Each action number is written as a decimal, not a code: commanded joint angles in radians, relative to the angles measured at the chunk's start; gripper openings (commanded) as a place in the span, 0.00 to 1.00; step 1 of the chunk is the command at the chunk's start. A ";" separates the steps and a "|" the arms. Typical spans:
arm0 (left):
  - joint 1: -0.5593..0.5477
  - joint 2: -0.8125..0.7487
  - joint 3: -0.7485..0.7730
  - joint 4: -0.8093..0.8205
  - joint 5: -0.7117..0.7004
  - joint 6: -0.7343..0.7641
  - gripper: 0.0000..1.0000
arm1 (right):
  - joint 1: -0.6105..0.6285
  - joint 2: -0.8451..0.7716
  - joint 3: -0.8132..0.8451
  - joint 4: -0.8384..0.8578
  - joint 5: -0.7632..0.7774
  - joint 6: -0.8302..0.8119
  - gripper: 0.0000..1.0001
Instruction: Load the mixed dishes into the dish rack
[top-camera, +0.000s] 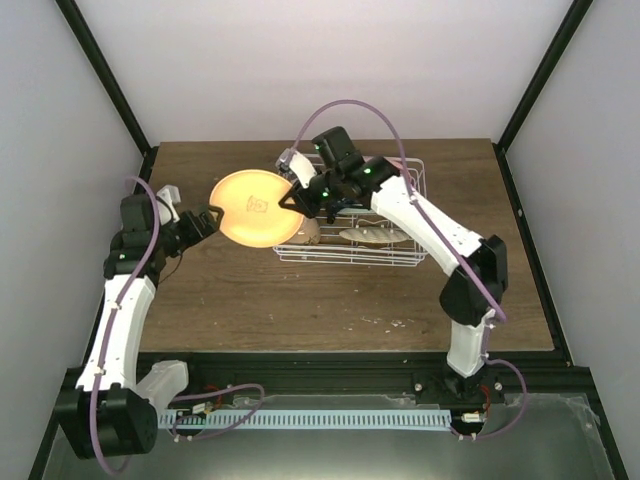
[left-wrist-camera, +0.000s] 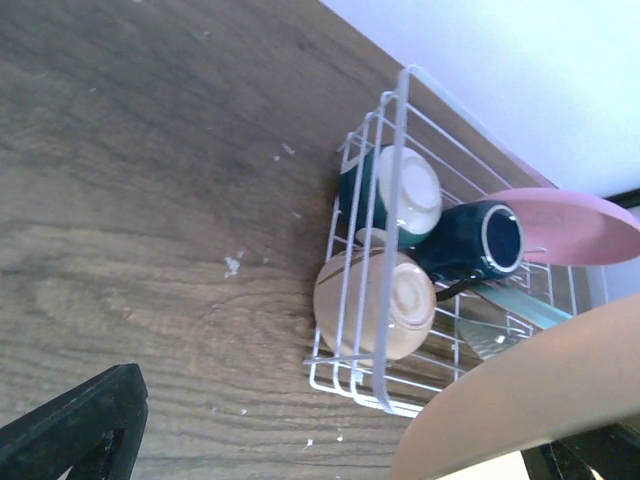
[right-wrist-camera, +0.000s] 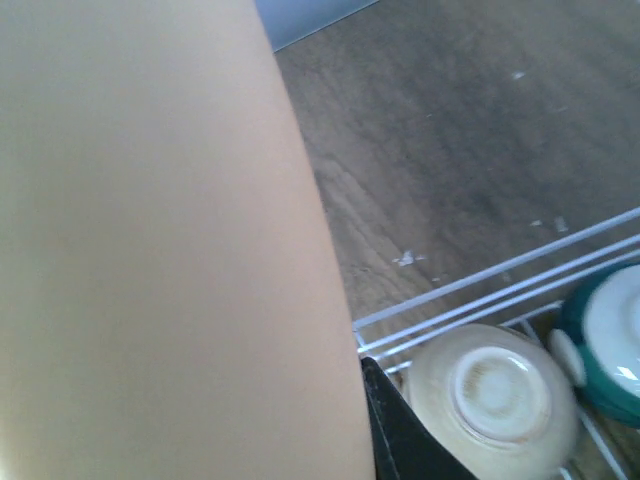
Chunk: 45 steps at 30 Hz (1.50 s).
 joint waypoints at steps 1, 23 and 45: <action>0.013 0.031 0.066 0.030 -0.066 0.010 1.00 | -0.008 -0.138 0.004 -0.095 0.173 -0.101 0.01; 0.015 0.185 0.114 0.085 -0.022 0.000 1.00 | -0.008 -0.551 -0.332 -0.451 0.676 -0.373 0.01; 0.015 0.254 0.134 0.079 -0.021 0.023 1.00 | -0.008 -0.627 -0.387 -0.495 0.921 -0.420 0.01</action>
